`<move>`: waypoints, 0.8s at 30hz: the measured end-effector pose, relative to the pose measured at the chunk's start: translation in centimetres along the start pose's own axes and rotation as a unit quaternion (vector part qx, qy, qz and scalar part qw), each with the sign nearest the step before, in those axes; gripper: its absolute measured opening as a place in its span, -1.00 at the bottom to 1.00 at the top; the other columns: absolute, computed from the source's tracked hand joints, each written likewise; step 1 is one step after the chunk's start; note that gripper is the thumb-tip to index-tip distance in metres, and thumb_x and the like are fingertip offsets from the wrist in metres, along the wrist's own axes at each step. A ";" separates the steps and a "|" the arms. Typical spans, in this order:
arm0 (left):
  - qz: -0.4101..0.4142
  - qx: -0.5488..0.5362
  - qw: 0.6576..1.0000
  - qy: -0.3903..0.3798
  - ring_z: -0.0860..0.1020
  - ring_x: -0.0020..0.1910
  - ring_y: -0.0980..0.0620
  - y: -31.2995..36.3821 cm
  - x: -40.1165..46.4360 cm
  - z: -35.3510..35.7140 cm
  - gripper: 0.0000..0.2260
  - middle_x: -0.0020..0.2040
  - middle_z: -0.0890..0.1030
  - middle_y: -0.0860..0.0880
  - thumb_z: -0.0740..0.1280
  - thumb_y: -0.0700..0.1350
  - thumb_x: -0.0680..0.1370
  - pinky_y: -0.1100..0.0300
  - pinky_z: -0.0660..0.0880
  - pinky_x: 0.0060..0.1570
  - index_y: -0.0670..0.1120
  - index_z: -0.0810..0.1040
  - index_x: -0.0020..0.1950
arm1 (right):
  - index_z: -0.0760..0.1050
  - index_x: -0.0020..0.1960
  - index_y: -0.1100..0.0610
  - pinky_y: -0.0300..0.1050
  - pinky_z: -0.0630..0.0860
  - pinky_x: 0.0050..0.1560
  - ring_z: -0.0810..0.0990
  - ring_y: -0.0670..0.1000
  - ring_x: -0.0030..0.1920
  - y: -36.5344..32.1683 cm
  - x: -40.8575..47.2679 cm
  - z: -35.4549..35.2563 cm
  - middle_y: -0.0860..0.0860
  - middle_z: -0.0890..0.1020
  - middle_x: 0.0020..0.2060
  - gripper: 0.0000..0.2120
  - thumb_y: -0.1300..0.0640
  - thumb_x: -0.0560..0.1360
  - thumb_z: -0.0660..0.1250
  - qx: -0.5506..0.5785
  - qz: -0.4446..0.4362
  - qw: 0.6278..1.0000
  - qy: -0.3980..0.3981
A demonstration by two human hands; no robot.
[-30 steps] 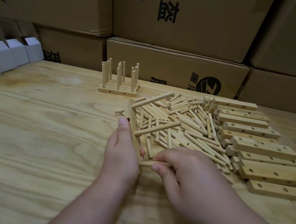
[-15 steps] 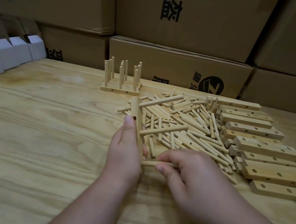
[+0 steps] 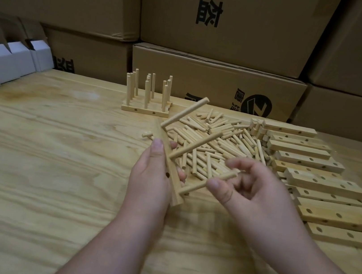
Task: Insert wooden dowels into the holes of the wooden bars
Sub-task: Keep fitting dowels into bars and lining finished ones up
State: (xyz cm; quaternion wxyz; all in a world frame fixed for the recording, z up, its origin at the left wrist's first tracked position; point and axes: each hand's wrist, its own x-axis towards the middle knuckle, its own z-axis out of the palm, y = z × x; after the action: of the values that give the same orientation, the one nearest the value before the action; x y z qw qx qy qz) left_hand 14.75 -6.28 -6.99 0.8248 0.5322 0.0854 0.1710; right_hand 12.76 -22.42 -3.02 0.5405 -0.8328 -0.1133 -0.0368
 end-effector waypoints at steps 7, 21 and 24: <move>0.009 -0.008 1.000 -0.013 0.67 -0.37 -0.07 0.1 0.0 -0.1 -0.63 -0.32 0.67 -0.08 0.16 0.31 0.56 0.04 0.63 -0.36 0.11 0.63 -0.04 | 0.73 -0.14 -0.11 -0.25 0.57 -0.12 0.70 -0.14 -0.16 -0.2 0.3 1.8 -0.10 0.74 -0.15 -0.90 -0.06 0.36 0.59 -0.029 0.027 0.996 -0.085; -0.088 -0.176 0.977 0.081 0.71 0.03 0.04 1.0 2.3 -0.6 -0.67 0.05 0.74 0.01 0.02 0.14 0.69 0.02 0.53 -0.01 0.14 0.46 0.34 | 0.68 0.10 -0.01 -0.20 0.47 -0.08 0.63 -0.11 -0.04 -2.8 16.4 5.8 -0.15 0.70 -0.08 -0.83 -0.03 0.55 0.41 -0.273 -0.044 0.957 -0.087; -0.106 -0.188 0.973 0.077 0.72 -0.12 -0.08 1.2 2.6 -0.7 -0.68 -0.04 0.75 -0.10 0.00 0.11 0.70 0.05 0.51 -0.17 0.11 0.49 0.28 | 0.68 0.12 0.04 -0.14 0.48 -0.05 0.62 0.02 -0.04 -2.7 21.0 7.5 -0.04 0.70 -0.08 -0.81 0.02 0.58 0.37 -0.317 -0.062 0.944 -0.071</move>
State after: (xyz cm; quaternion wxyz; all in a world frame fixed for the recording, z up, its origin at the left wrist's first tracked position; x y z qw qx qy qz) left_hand 16.73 -4.28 -6.07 0.9144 0.3407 0.1710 0.1366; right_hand 32.05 -11.45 0.13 0.2361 -0.9528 -0.1857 -0.0448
